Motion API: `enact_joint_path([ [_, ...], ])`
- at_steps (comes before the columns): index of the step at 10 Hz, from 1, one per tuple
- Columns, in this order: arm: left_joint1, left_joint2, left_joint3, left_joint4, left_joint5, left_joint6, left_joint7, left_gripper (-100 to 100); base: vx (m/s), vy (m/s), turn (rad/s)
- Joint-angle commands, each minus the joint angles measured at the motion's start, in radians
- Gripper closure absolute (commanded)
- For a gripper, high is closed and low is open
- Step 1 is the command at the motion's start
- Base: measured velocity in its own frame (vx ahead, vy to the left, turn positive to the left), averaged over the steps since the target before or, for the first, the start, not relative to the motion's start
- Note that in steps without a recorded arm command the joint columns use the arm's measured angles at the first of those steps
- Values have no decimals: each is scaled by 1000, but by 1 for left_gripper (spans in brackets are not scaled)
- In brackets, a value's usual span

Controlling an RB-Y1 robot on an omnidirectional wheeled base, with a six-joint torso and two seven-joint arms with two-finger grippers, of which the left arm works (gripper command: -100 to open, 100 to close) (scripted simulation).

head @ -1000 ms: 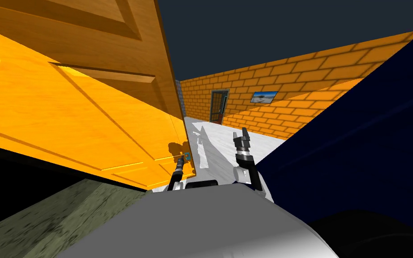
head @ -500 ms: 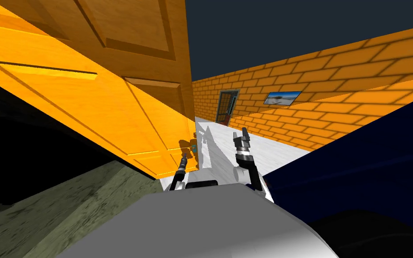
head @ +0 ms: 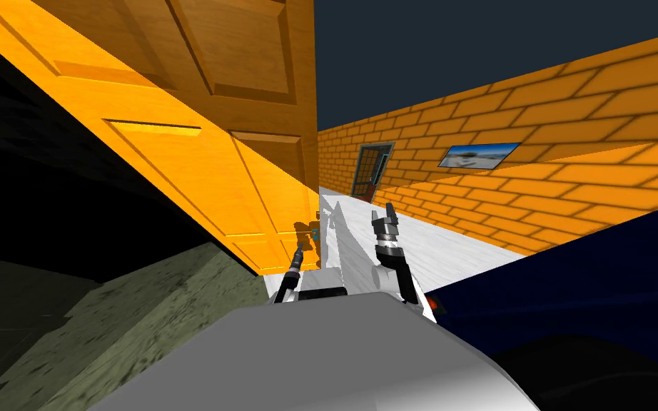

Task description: Push the door open

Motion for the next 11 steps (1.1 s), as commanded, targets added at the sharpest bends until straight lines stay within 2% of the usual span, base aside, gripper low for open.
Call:
enact_joint_path([
  [1,-7,3,-33,6,7,1,1,-100,-14,3,177],
  [6,-26,-8,-138,27,29,-1,-8,-100,-25,0,201],
  [11,-44,-28,-234,46,49,-4,-16,-100,-27,-8,205],
])
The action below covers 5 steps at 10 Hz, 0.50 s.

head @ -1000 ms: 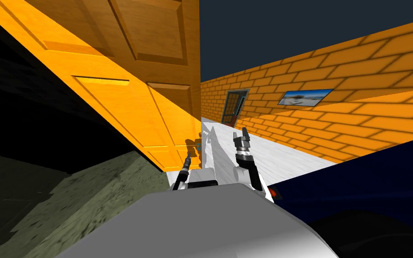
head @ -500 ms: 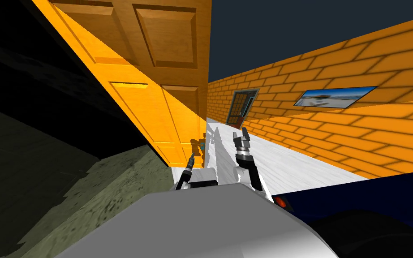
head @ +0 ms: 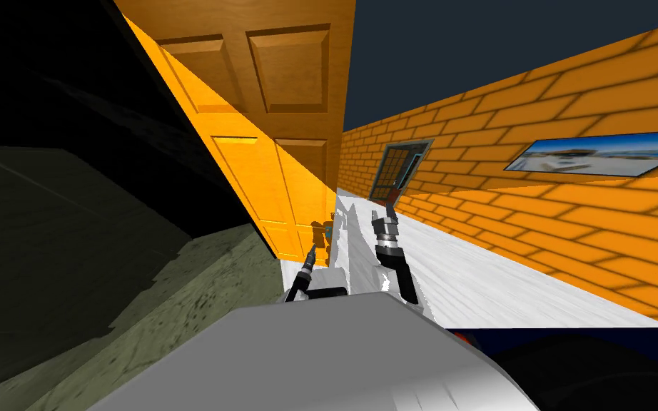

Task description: Push the door open

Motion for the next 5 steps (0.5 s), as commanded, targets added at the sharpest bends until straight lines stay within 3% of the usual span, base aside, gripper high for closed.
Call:
enact_joint_path([
  [1,0,-6,-31,0,5,-2,-2,-100,-31,-14,155],
  [5,-15,-34,-111,16,22,-4,-9,-100,-45,-24,223],
])
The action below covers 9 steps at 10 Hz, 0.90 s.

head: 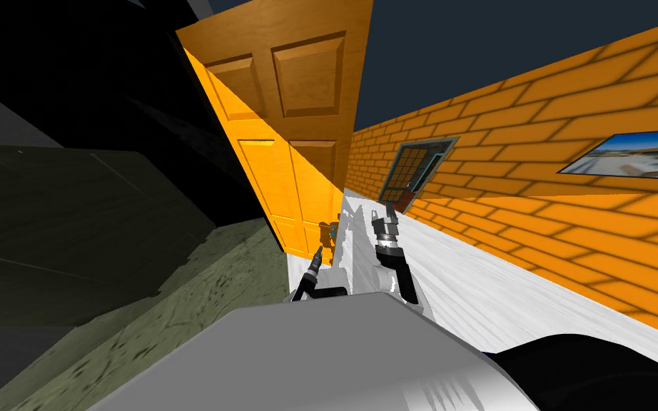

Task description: Push the door open

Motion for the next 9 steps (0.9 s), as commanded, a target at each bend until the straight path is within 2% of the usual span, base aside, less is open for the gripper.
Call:
enact_joint_path([
  [1,0,-7,-30,-16,7,12,-3,-100,-65,-60,166],
  [2,2,-4,-19,-12,4,5,-1,-100,-27,-30,26],
  [3,-1,20,-17,-12,5,9,-1,-100,116,-7,-20],
  [5,-8,43,-10,-7,6,9,1,-100,253,-46,-23],
  [7,-13,51,-4,-3,6,10,3,-100,222,-123,-22],
  [9,-19,46,3,1,7,11,5,-100,193,-129,-22],
])
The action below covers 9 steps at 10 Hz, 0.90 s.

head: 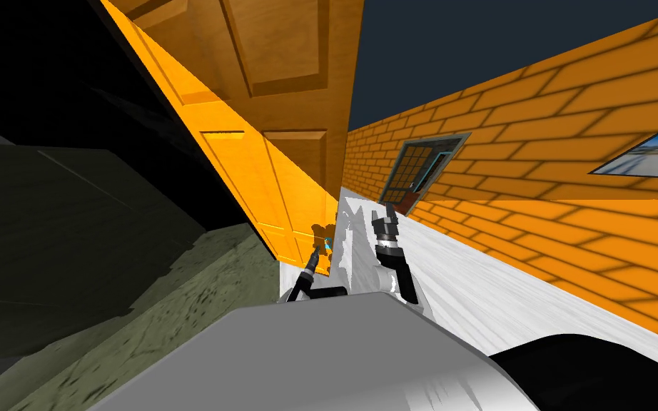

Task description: Push the door open

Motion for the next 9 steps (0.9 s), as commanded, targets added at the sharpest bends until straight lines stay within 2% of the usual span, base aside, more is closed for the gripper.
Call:
enact_joint_path([
  [1,-6,-9,5,6,1,-1,2,-100,185,-133,-30],
  [3,-12,-34,12,10,1,0,4,-100,185,-127,-27],
  [4,-14,-53,15,12,1,0,5,-100,130,-133,-4],
  [5,-21,-47,14,34,2,-13,7,-100,50,-47,27],
  [6,-21,-47,14,34,2,-13,7,100,-9,7,-20],
  [9,-21,-47,14,34,2,-13,7,100,-14,12,-7],
])
